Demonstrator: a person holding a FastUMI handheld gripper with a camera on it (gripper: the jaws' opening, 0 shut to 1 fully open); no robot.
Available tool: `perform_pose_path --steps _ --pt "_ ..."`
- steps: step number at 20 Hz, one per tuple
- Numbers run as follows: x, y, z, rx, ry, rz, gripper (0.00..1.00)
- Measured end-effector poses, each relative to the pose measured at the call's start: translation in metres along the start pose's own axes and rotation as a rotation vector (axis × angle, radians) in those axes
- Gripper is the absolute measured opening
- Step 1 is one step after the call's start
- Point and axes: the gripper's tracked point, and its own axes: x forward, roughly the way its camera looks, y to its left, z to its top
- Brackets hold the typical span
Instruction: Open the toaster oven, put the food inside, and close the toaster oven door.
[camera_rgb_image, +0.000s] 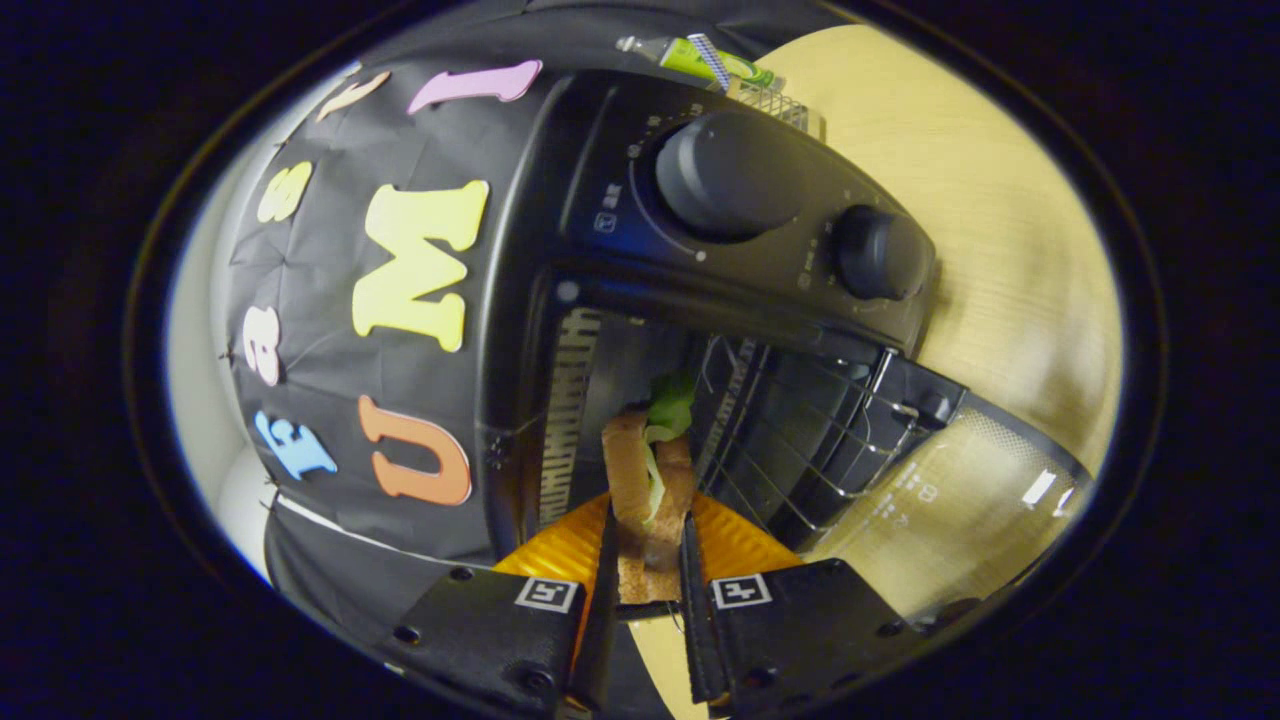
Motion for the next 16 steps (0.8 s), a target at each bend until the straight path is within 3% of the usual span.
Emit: perform_pose_path --steps 4,7,9,13,16 --pt "0.009 -0.006 -0.02 -0.144 0.044 -0.071 0.41" --pt "0.008 -0.011 -0.037 -0.267 0.108 -0.124 0.52" --pt "0.003 -0.016 -0.047 -0.38 0.159 -0.158 0.71" --pt "-0.012 -0.024 -0.059 -0.609 0.227 -0.236 0.82" --pt "-0.028 -0.034 -0.07 -0.711 0.28 -0.285 0.85"
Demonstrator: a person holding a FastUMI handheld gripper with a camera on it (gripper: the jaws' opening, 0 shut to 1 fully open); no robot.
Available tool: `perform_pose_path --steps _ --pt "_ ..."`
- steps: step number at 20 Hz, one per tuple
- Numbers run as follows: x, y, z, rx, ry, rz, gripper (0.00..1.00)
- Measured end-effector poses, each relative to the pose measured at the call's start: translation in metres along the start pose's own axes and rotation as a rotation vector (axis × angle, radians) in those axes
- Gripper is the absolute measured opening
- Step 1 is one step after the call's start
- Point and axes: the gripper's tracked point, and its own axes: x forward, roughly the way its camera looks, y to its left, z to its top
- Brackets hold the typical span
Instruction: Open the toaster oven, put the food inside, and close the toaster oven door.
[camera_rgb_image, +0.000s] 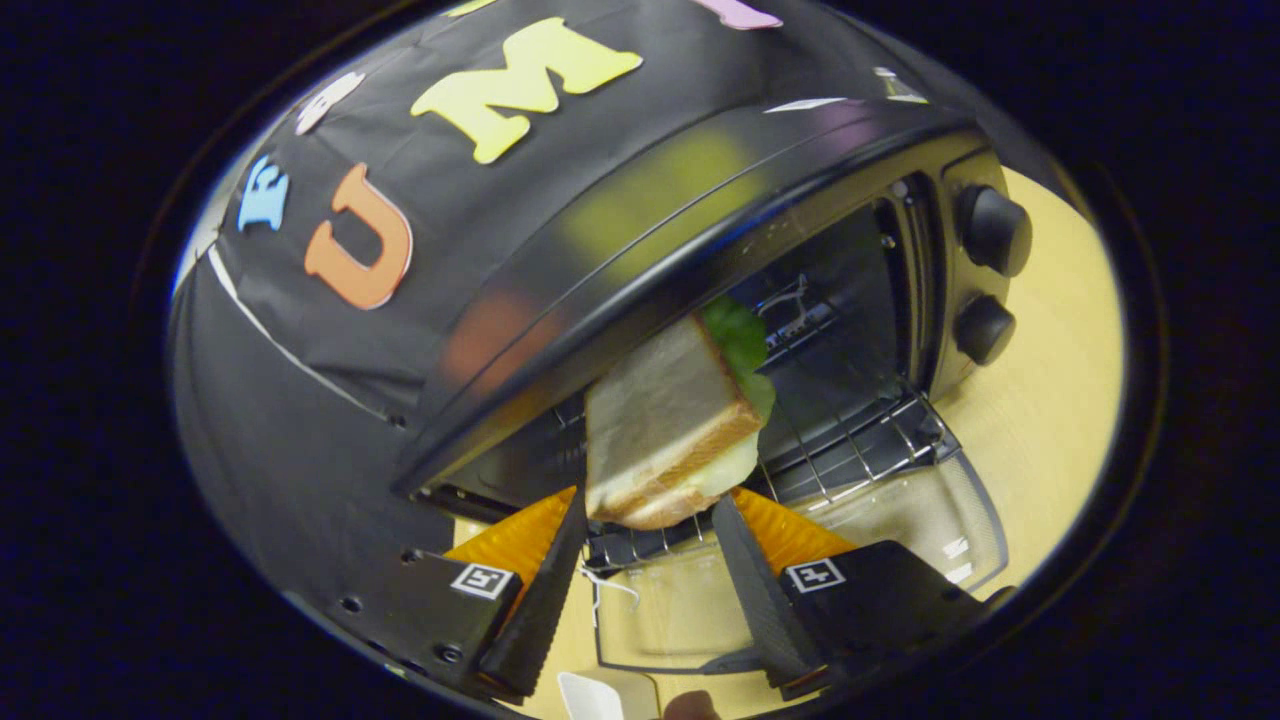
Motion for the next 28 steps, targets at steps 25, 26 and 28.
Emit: perform_pose_path --steps 25,26,28 --pt "-0.121 -0.051 -0.095 -0.489 0.042 -0.201 0.97" --pt "-0.115 -0.059 -0.102 -0.486 0.055 -0.21 0.97" --pt "-0.101 -0.073 -0.113 -0.478 0.077 -0.232 0.97"
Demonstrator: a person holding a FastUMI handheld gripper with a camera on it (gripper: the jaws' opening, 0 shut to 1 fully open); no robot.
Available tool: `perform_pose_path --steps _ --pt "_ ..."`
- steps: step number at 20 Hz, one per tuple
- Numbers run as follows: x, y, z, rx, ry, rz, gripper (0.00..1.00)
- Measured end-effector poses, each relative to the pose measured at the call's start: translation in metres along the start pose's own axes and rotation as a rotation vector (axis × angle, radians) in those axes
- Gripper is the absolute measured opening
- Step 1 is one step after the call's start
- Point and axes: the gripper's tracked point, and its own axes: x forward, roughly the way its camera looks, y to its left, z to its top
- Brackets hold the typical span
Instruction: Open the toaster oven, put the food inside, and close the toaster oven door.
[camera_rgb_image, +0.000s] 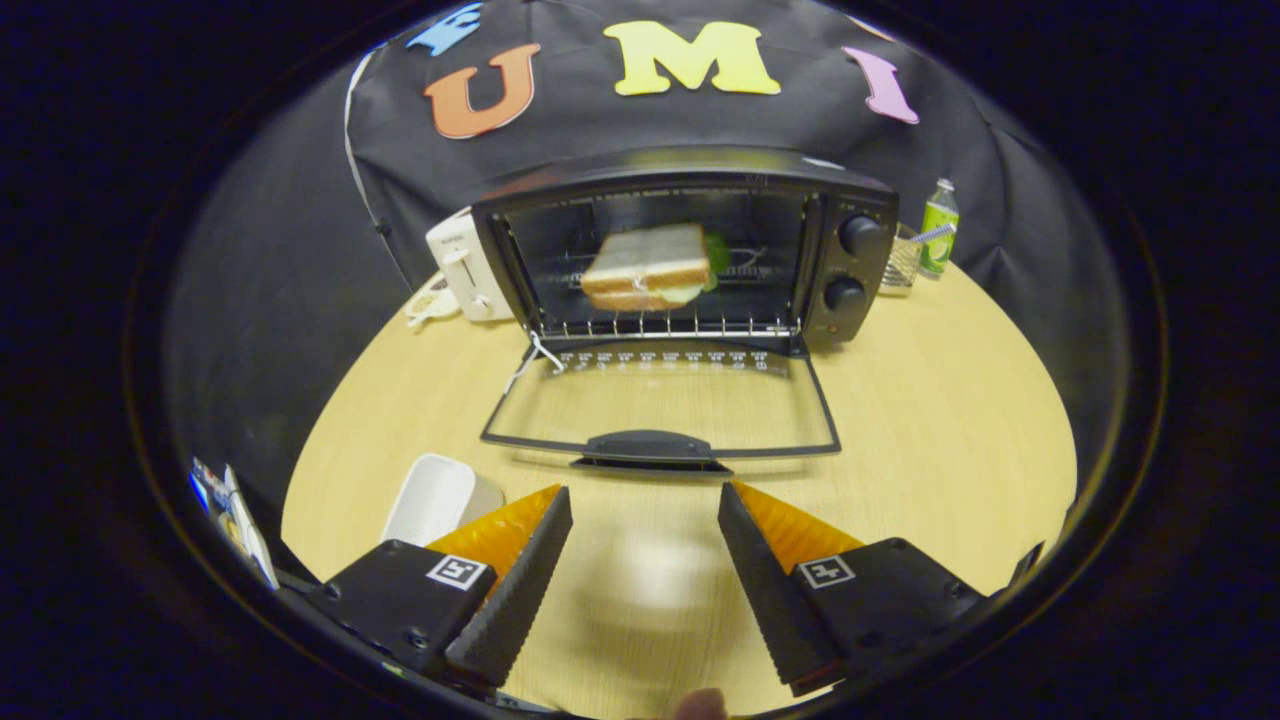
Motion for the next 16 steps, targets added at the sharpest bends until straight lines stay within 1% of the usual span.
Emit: perform_pose_path --steps 5,8,11,16 --pt "0.038 -0.008 -0.017 0.042 0.035 -0.024 0.98" --pt "0.05 -0.009 -0.009 0.032 0.01 -0.044 0.98" --pt "0.051 -0.011 -0.008 0.036 -0.009 -0.084 0.98" --pt "0.041 -0.007 0.0 0.088 0.001 -0.084 0.98"
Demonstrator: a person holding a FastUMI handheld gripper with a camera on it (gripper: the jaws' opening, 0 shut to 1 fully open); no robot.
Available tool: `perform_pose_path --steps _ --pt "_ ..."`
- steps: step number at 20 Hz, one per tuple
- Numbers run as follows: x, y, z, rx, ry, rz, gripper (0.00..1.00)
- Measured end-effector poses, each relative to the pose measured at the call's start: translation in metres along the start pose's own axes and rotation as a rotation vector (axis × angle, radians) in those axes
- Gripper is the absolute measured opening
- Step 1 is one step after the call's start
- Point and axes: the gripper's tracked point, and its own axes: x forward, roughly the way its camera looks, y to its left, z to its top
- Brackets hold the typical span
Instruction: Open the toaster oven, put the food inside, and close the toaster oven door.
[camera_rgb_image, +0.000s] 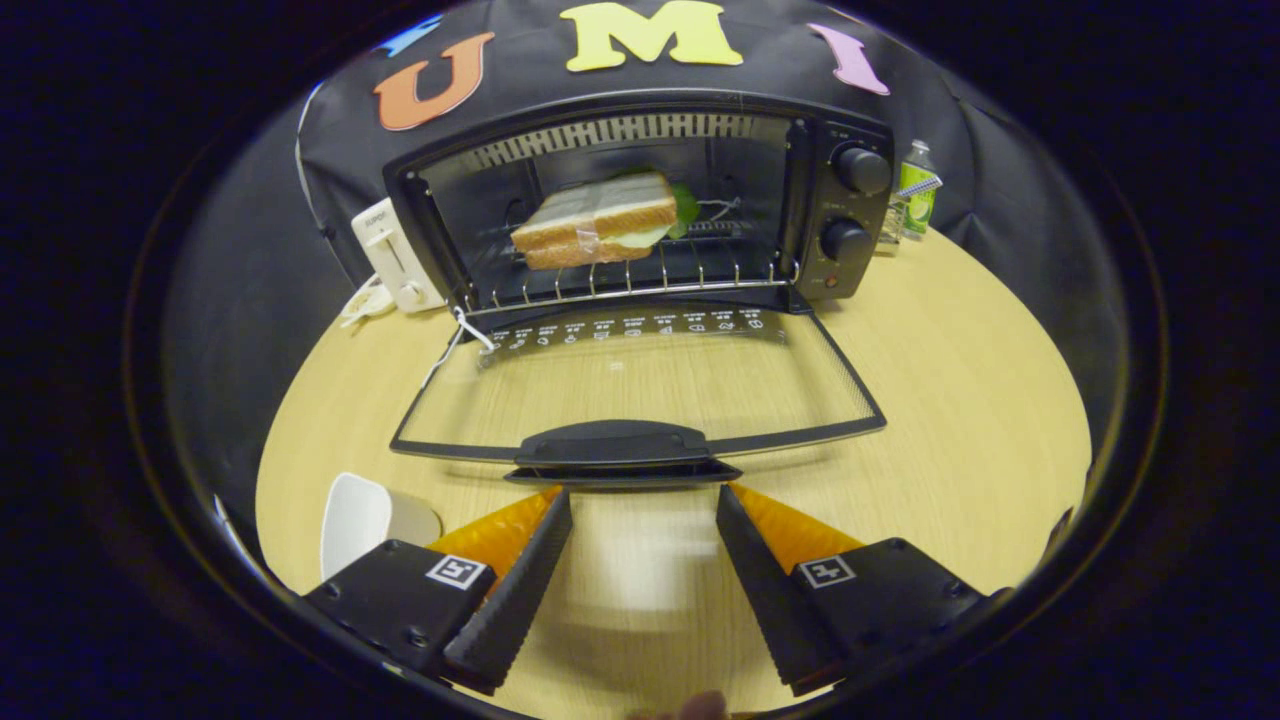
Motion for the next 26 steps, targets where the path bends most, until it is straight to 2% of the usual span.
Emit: perform_pose_path --steps 7,14,20,26 --pt "-0.041 0.002 0.043 -0.028 -0.141 0.018 1.0" --pt "-0.068 0.012 0.147 -0.086 -0.317 0.015 1.0" --pt "-0.164 0.023 0.23 -0.099 -0.517 0.04 1.0" --pt "-0.279 0.022 0.275 -0.079 -0.706 0.036 1.0"
